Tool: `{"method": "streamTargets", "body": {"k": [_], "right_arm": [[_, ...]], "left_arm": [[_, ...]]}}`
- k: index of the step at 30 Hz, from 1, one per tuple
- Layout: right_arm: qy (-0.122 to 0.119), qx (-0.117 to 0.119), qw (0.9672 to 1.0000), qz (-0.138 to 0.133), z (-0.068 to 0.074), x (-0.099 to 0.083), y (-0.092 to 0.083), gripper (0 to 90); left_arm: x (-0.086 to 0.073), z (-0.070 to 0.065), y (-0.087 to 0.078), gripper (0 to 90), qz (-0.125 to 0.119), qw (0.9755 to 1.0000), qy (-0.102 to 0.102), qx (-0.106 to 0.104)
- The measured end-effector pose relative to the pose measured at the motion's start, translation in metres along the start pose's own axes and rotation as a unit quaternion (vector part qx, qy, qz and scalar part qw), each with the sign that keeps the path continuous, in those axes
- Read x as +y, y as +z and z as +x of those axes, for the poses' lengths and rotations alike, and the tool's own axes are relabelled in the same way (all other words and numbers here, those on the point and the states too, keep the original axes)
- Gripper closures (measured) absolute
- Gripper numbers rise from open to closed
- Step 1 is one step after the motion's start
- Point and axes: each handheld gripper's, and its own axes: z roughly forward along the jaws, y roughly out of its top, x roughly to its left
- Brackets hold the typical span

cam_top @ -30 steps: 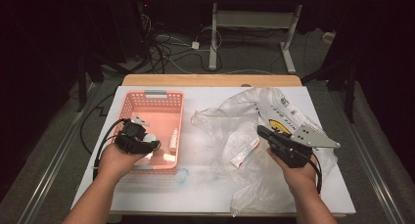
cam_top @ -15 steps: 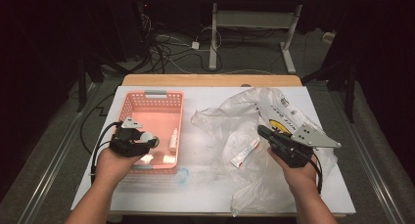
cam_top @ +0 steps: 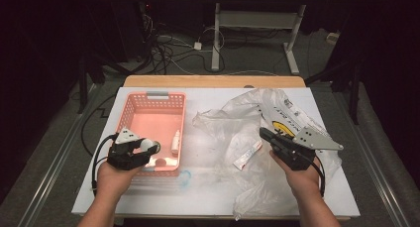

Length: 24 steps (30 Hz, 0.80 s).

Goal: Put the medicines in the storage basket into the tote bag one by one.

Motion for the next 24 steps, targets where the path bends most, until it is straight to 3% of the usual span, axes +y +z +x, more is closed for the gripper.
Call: {"method": "streamTargets", "body": {"k": [8,19,24], "right_arm": [[-0.002,0.000,1.0000,0.002,0.001,0.000,0.001,90.0],[-0.004,0.000,1.0000,-0.001,0.001,0.001,0.000,90.0],[-0.003,0.001,1.0000,-0.001,0.002,0.001,-0.001,90.0]], "left_arm": [[-0.008,-0.010,-0.001,49.2,-0.024,0.9997,0.004,0.003],[-0.011,-0.011,-0.009,49.3,-0.055,0.9983,-0.017,-0.008],[-0.009,-0.015,-0.013,49.3,-0.068,0.9975,-0.015,-0.010]]}}
